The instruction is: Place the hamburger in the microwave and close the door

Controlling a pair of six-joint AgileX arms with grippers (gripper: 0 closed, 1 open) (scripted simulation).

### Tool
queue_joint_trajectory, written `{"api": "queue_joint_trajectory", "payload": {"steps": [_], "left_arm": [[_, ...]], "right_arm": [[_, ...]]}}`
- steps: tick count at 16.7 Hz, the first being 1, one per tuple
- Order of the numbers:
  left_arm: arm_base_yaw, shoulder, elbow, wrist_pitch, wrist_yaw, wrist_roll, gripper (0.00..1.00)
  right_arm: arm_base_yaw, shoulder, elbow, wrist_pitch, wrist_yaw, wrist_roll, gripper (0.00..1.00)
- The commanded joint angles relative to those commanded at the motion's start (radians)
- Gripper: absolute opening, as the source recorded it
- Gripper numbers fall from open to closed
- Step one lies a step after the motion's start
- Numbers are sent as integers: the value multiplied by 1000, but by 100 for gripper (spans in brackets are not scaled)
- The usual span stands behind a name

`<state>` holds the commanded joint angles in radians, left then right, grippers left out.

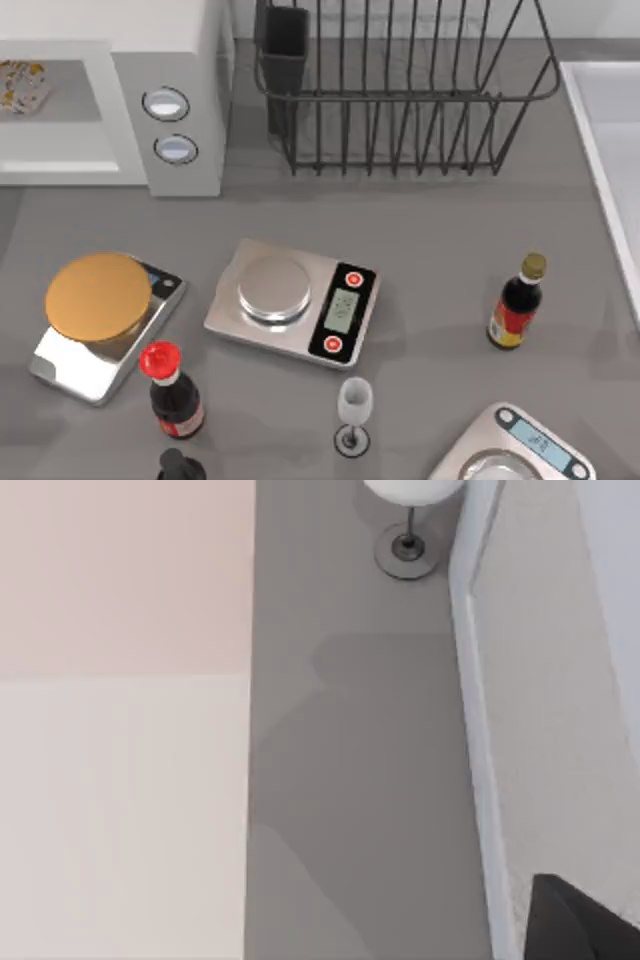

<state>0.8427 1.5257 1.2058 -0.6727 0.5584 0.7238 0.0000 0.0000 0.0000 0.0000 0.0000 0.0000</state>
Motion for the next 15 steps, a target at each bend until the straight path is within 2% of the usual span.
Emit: {"api": "queue_joint_trajectory", "payload": {"steps": [3,6,12,15], "left_arm": [[137,160,120,-66,86,127,0],[204,233,188,-92,113,197,0],[206,237,188,-90,112,202,0],[206,258,140,-29,113,200,0]], "right_arm": [[0,0,0,0,0,0,100],[0,0,0,0,0,0,100],[0,0,0,0,0,0,100],[0,0,0,0,0,0,100]]}}
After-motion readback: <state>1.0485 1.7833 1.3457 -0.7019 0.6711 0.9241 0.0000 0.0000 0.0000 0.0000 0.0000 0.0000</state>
